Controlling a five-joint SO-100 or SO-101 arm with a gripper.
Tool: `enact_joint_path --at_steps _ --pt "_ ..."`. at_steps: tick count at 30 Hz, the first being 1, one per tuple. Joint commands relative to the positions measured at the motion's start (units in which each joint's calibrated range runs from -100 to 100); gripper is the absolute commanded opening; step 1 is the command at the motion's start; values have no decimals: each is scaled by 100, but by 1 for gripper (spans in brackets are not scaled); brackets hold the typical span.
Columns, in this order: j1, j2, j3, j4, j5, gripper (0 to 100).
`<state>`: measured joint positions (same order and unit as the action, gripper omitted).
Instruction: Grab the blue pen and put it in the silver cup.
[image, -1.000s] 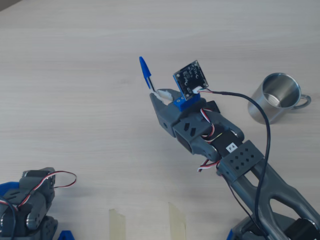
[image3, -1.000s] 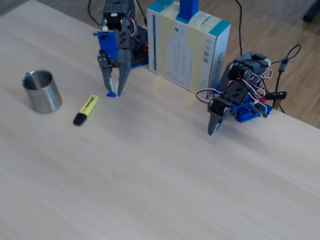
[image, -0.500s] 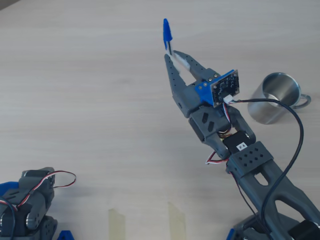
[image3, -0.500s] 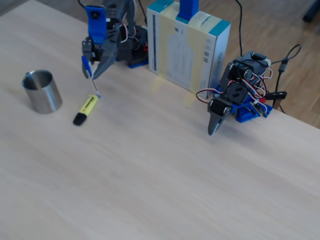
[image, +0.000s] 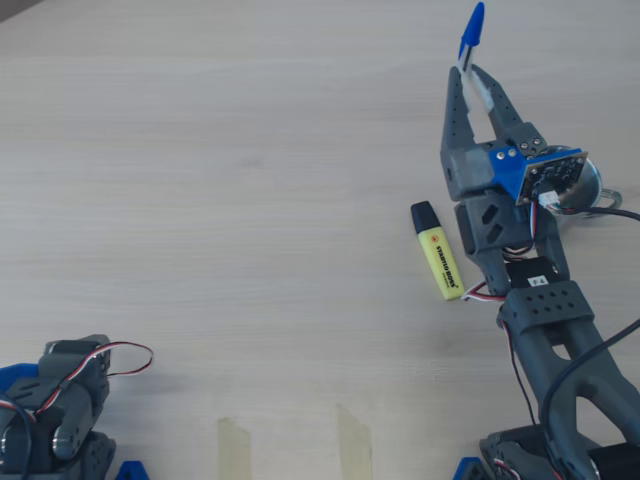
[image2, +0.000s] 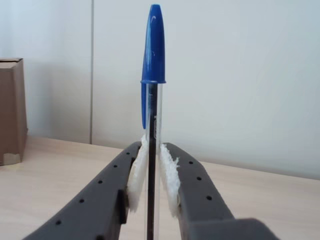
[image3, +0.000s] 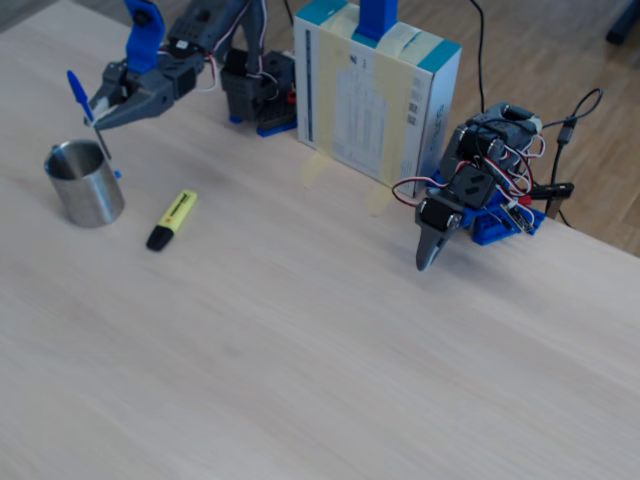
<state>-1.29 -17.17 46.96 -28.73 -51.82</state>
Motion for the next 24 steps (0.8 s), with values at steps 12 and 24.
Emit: enact_joint_path --at_steps 12,24 --pt "1430 354 -292 -117 -25 2" --pt "1927 1194 -1018 -117 17 2"
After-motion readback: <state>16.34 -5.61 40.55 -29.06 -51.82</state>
